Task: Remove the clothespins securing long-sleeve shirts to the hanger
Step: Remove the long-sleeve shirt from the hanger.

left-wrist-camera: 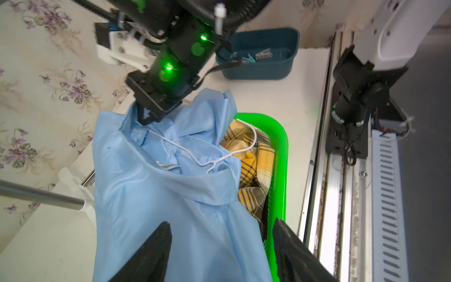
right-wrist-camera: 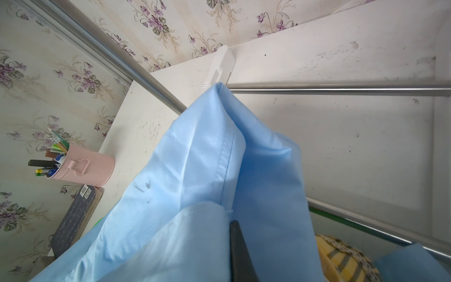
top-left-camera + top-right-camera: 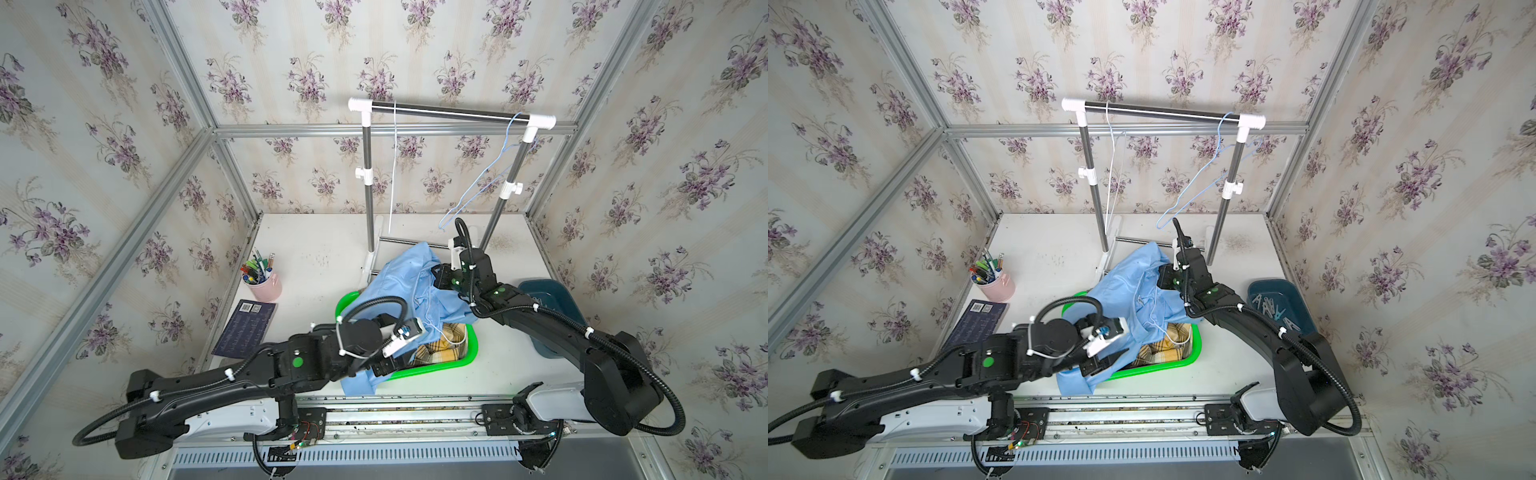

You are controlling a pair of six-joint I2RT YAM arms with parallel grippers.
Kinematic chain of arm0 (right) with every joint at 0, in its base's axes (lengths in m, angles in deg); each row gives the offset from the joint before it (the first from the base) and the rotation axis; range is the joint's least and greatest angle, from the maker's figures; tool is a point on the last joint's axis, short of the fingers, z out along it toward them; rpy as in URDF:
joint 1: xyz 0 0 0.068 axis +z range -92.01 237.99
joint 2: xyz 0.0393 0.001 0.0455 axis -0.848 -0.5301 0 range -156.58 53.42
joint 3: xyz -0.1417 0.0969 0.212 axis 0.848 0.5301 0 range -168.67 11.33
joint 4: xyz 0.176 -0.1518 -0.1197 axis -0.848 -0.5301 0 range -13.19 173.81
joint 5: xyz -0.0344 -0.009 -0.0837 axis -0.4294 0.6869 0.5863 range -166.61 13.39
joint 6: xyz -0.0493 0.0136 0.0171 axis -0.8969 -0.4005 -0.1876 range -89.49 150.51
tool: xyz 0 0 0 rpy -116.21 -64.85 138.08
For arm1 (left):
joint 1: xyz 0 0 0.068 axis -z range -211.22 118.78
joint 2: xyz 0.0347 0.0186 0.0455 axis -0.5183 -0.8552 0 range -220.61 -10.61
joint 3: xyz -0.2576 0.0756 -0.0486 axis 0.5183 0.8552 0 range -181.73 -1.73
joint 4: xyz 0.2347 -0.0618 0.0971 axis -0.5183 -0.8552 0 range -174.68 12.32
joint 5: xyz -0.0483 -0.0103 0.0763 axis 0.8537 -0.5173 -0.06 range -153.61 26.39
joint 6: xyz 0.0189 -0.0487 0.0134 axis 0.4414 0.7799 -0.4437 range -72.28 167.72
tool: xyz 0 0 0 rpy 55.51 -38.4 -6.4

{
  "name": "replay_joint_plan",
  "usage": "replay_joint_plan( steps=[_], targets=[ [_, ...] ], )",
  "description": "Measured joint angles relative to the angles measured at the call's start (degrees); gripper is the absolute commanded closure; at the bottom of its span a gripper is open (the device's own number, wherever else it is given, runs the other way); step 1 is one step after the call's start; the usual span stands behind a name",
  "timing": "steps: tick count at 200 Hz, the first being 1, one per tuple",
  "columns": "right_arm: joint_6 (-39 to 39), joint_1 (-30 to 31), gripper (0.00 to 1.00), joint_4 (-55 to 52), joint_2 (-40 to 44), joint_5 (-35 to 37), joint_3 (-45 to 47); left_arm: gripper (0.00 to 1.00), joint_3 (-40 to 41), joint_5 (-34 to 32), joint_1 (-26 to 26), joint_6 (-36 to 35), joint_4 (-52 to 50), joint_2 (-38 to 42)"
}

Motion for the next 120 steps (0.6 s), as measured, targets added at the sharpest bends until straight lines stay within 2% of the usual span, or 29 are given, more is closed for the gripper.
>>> replay_joint_plan(
  steps=[20,42,70,102,120],
  targets=[
    [0.35,-0.72,1.00,0.13,-0.94,-2.95,0.00,0.41,0.13,-2.23,3.30,-5.01,2.19,-5.62],
    [0.72,-1.42,1.00,0.13,-1.33,-6.34,0.02,0.44,0.31,-4.11,4.39,-9.35,7.96,-11.06],
    [1.25,-2.75,1.00,0.92,-1.09,-11.08,0.76,0.55,-1.01,-4.68,4.76,-13.57,14.19,-18.34],
    [2.73,-5.84,1.00,2.54,-0.04,-15.47,3.37,0.63,-2.58,-4.24,4.13,-16.79,19.76,-26.73],
    [3.21,-6.38,1.00,3.50,0.57,-17.27,4.44,0.64,-2.97,-3.87,2.47,-17.44,21.53,-30.01]
  ],
)
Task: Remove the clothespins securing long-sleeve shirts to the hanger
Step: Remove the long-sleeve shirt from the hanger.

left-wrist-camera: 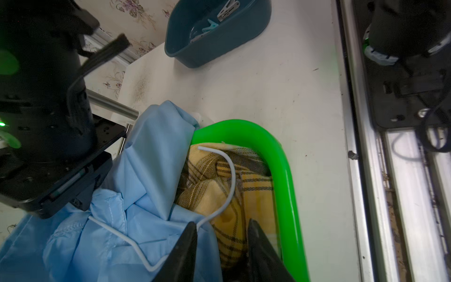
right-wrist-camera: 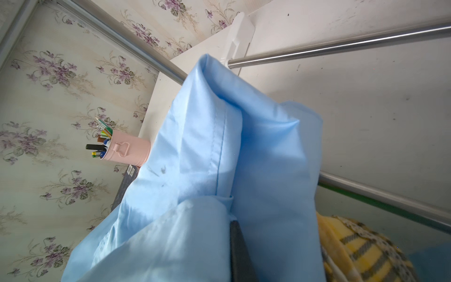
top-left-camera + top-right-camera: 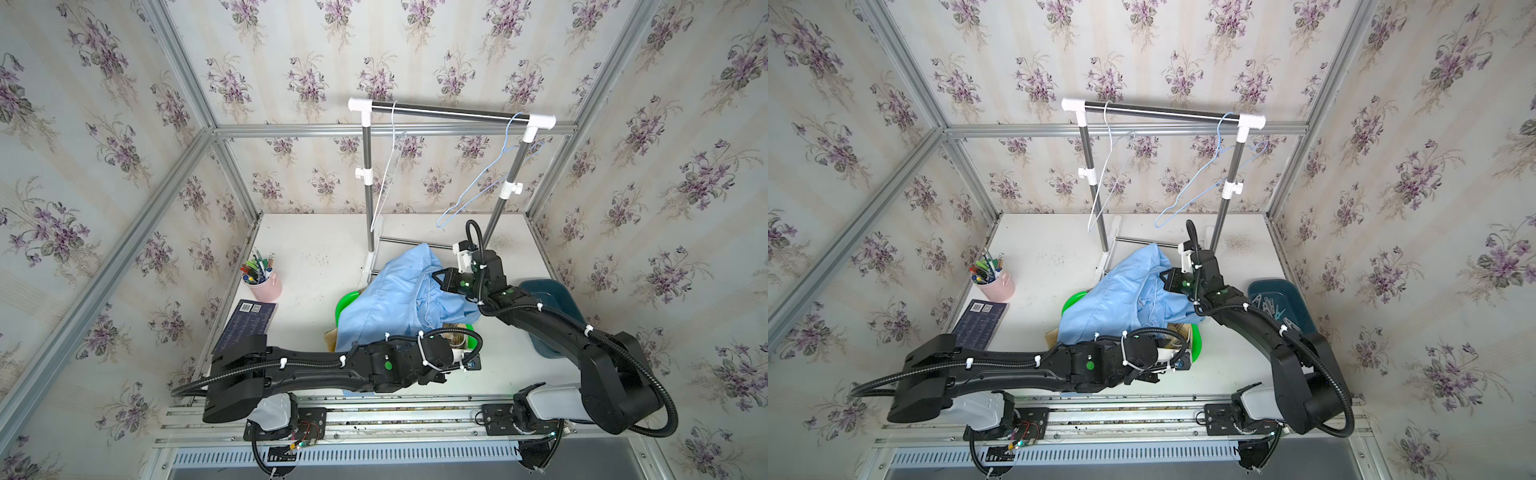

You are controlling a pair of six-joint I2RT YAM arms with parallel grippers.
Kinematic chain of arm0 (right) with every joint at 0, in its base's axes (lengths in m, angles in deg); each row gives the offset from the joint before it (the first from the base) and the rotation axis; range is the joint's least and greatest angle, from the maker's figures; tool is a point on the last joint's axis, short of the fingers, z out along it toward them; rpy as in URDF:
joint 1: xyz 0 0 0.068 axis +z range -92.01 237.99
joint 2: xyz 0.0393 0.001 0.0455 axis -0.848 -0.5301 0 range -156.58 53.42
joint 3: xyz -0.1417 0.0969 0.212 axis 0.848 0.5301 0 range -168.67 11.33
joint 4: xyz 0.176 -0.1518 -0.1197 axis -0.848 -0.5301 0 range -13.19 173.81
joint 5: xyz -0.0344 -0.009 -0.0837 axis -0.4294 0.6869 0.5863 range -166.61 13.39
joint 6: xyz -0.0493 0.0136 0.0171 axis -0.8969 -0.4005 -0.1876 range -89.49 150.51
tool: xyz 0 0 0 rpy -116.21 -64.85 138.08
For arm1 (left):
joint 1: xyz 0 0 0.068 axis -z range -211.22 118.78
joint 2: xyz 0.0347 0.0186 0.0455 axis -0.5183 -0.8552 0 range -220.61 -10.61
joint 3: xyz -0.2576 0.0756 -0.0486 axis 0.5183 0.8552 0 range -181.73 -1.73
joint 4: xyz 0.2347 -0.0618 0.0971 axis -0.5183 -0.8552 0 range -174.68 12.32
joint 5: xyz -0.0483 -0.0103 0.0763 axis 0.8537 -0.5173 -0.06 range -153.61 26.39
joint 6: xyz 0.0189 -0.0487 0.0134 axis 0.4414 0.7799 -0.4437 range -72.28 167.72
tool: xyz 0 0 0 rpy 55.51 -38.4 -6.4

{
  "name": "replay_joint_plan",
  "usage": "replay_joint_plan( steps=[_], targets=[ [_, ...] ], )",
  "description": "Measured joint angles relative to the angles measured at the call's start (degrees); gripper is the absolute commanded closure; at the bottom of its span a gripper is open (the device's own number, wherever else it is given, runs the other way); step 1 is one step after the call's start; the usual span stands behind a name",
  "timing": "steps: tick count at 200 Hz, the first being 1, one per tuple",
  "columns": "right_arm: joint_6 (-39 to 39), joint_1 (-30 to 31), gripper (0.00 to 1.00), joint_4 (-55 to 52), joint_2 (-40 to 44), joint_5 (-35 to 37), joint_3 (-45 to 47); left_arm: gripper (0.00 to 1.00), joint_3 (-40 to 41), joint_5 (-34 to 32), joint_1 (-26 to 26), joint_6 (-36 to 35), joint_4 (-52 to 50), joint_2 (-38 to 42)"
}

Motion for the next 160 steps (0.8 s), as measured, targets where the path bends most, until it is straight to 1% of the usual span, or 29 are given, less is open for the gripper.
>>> replay_joint_plan(
  steps=[45,68,104,132,160],
  targets=[
    [1.11,-1.20,1.00,1.68,0.81,-2.80,1.79,0.65,-1.18,1.20,-2.16,-2.05,1.86,-6.01],
    [1.62,-2.05,1.00,2.75,0.81,-4.15,2.47,0.63,-1.84,1.22,-2.27,-2.91,2.71,-7.41],
    [2.86,-3.23,1.00,3.89,0.81,-5.46,3.28,0.65,-2.45,1.09,-2.60,-3.54,3.06,-9.81],
    [3.08,-3.82,1.00,4.07,1.22,-6.32,3.50,0.68,-3.10,0.81,-2.67,-3.56,3.10,-11.98],
    [3.21,-4.17,1.00,4.24,1.60,-6.54,3.65,0.78,-4.22,0.44,-2.67,-3.56,4.07,-13.25]
  ],
)
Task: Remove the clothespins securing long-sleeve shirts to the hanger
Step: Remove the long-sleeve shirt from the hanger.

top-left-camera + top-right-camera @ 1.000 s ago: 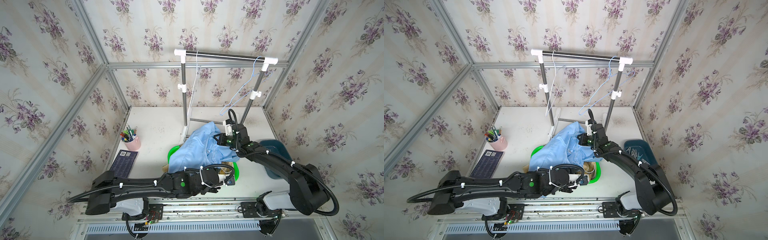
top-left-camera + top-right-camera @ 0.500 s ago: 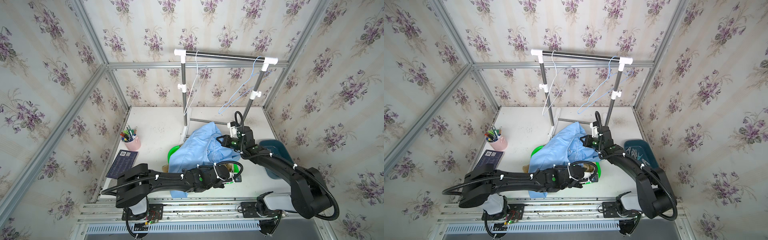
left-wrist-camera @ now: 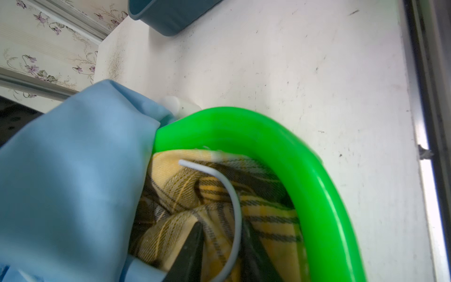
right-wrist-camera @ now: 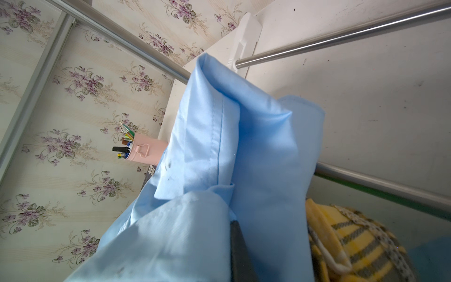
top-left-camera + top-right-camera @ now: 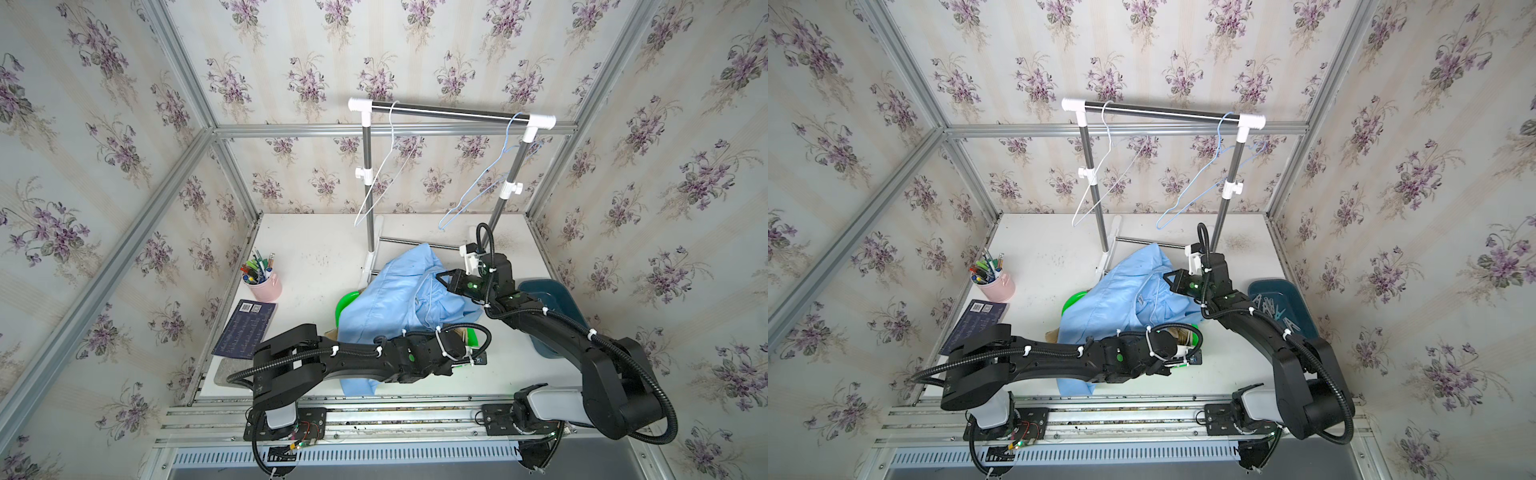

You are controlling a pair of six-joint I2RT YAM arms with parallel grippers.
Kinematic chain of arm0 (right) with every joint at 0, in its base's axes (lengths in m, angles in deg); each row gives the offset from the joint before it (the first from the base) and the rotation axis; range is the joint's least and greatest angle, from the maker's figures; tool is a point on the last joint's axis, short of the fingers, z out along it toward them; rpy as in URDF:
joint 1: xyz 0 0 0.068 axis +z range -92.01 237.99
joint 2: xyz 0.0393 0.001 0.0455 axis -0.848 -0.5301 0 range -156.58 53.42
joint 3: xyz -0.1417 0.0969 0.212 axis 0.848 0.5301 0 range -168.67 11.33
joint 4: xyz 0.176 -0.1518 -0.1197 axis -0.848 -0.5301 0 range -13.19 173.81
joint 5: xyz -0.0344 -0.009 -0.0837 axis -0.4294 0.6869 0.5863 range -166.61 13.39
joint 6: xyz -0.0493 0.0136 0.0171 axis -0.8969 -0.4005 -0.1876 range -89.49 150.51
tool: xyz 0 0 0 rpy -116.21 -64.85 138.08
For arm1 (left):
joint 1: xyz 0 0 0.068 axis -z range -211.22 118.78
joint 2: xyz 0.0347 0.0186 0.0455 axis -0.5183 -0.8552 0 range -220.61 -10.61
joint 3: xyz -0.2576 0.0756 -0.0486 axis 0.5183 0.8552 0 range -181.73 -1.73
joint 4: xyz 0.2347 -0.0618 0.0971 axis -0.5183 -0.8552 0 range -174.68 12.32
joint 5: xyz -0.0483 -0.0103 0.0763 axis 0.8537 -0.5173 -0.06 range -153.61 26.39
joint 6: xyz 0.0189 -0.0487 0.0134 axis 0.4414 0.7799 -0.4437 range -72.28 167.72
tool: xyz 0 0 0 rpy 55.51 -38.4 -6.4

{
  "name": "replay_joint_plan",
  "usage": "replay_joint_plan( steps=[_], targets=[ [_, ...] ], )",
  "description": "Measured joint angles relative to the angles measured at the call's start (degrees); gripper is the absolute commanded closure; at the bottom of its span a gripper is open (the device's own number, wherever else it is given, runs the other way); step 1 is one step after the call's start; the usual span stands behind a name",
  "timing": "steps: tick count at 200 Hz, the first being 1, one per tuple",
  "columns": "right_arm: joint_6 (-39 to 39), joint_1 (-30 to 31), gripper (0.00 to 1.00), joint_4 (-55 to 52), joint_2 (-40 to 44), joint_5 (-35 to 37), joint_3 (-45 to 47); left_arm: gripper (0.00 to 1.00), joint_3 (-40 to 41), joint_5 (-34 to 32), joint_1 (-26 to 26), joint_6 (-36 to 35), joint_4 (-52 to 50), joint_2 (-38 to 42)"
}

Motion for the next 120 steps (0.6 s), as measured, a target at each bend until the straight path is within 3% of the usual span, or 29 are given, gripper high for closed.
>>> replay_joint_plan(
  steps=[42,120],
  targets=[
    [0.33,-0.39,1.00,0.90,0.48,-0.63,0.98,1.00,-0.72,-2.32,-0.04,-0.39,2.36,-1.25],
    [1.11,-0.76,1.00,1.18,2.73,-1.55,1.92,1.00,-1.75,-3.45,-0.35,3.85,-1.84,8.39]
  ],
)
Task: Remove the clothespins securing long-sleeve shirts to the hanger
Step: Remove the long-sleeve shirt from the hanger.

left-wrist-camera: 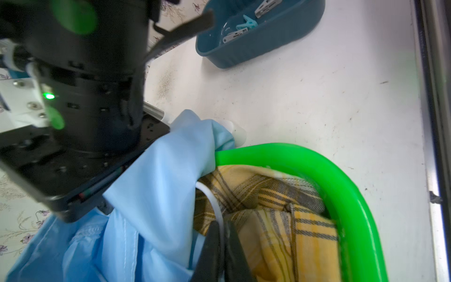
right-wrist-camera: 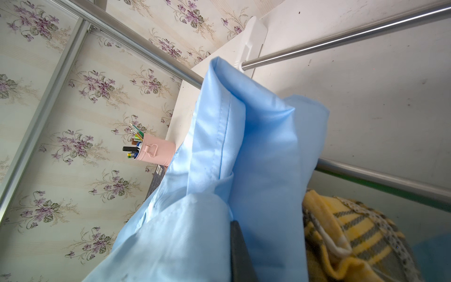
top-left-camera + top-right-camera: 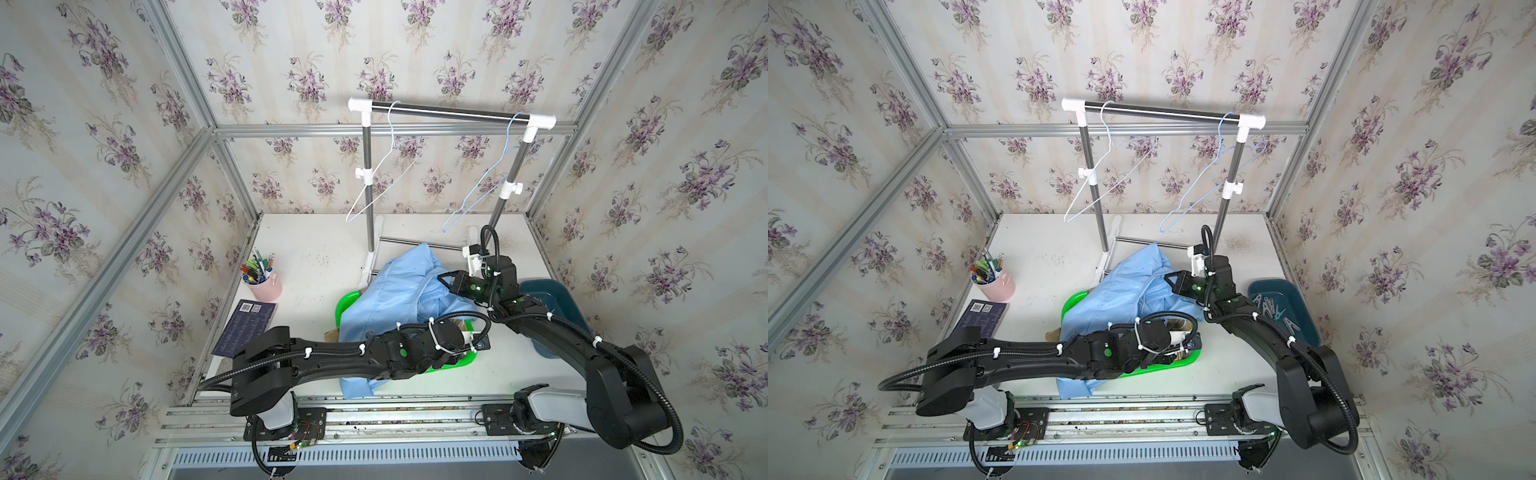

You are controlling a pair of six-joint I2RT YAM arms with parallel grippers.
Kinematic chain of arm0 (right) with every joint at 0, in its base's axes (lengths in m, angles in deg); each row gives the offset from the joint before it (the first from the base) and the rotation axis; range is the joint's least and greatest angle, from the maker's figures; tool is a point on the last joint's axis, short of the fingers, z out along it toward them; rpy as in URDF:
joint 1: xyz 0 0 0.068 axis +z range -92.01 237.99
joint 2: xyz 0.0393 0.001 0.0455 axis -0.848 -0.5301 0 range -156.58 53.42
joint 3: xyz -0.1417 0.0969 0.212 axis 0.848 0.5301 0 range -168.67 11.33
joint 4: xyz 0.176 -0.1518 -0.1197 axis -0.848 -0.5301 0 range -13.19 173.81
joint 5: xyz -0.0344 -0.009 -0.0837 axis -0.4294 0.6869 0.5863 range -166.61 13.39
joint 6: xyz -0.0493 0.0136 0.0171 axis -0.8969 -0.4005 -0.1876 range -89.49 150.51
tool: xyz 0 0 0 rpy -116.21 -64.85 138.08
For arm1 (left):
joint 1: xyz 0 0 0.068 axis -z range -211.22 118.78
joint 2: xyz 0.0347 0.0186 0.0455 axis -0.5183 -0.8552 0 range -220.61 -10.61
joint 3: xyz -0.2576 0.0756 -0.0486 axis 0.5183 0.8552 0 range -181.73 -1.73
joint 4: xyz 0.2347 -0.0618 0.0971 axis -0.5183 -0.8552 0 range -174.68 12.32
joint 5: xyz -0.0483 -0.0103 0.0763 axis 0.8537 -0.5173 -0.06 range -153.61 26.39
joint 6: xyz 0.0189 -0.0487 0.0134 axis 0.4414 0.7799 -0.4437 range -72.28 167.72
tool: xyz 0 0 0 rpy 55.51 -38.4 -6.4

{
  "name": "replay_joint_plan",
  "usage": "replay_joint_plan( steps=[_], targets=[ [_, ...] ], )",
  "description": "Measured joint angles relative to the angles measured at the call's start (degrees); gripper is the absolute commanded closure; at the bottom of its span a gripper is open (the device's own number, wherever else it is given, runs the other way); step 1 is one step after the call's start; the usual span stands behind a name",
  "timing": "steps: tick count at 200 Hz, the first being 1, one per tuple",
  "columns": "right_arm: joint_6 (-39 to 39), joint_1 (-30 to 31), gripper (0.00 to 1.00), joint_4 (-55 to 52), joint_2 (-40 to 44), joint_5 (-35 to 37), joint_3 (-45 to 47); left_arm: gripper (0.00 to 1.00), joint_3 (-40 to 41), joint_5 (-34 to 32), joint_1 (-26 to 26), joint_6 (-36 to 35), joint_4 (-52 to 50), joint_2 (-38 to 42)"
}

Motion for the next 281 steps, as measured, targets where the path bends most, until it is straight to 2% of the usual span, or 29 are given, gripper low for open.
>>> replay_joint_plan(
  steps=[33,95,149,237,281],
  targets=[
    [-0.13,-0.09,1.00,-0.98,0.57,-0.09,-0.59,1.00,-0.31,2.27,-2.19,3.80,-3.45,4.66],
    [-1.07,-0.39,1.00,-2.03,0.13,-0.13,-2.21,1.00,1.62,8.37,-11.02,12.48,-7.48,16.90],
    [-1.09,-0.42,1.00,-2.10,-1.20,-0.11,-3.21,1.00,3.41,15.74,-17.00,17.73,-9.55,22.36],
    [-0.55,-0.15,1.00,-4.46,-1.38,1.42,-10.43,1.00,-0.13,25.92,-17.57,23.34,-18.47,32.83],
    [0.28,5.55,1.00,-5.90,1.16,3.26,-15.80,1.00,-0.17,27.69,-17.05,24.44,-19.98,31.52]
  ],
)
